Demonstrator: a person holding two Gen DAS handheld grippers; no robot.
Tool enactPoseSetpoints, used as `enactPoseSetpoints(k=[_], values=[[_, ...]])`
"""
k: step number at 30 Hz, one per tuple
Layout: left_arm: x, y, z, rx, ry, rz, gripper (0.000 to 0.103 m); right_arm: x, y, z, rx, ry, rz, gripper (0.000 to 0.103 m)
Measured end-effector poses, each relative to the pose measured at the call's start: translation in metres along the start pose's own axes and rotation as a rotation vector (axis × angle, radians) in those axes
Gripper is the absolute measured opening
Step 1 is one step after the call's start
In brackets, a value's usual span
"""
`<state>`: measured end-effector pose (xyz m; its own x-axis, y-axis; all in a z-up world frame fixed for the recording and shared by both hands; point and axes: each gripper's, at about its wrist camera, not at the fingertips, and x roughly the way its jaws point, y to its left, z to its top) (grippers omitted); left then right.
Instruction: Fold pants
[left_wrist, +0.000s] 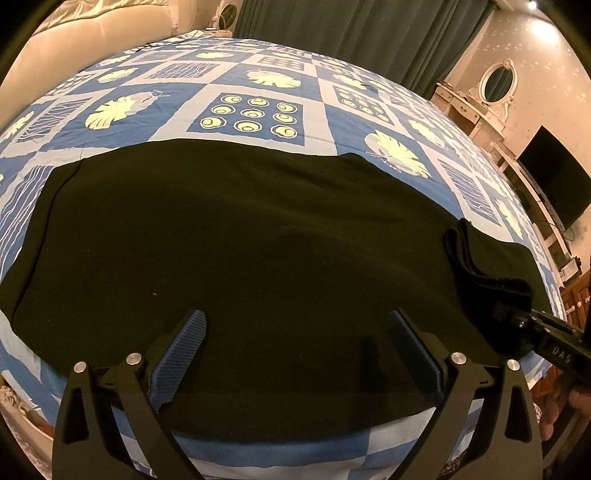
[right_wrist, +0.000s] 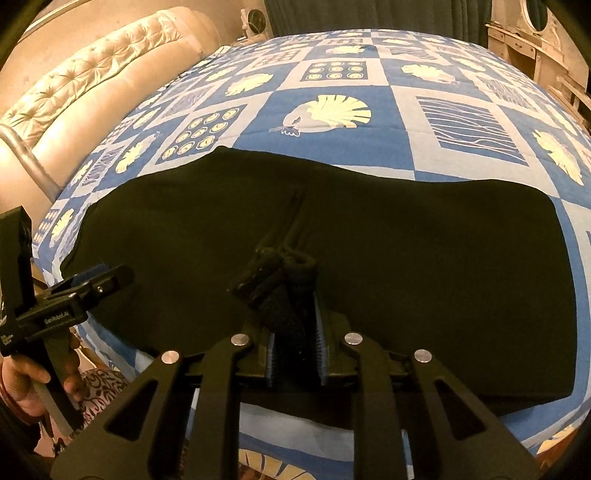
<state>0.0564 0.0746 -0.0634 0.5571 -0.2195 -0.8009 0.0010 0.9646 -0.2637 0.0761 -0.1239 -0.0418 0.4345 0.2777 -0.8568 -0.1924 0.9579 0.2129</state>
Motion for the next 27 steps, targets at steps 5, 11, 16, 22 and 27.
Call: enactPoseSetpoints(k=[5,11,16,22,27], values=[[0.000,0.000,0.000,0.001,0.000,0.002,0.098,0.003,0.004,-0.003,-0.018,0.005,-0.011,0.020],[0.000,0.000,-0.001,0.001,-0.001,0.003,0.098,0.005,0.008,-0.005,-0.034,0.010,-0.023,0.021],[0.000,0.000,0.000,0.001,-0.001,0.004,0.098,0.006,0.011,-0.007,-0.050,0.011,-0.031,0.023],[0.000,0.000,0.000,0.001,-0.001,0.004,0.098,0.007,0.015,-0.010,-0.067,0.014,-0.040,0.027],[0.000,0.000,0.000,0.001,-0.002,0.005,0.098,0.008,0.020,-0.012,-0.089,0.015,-0.055,0.030]])
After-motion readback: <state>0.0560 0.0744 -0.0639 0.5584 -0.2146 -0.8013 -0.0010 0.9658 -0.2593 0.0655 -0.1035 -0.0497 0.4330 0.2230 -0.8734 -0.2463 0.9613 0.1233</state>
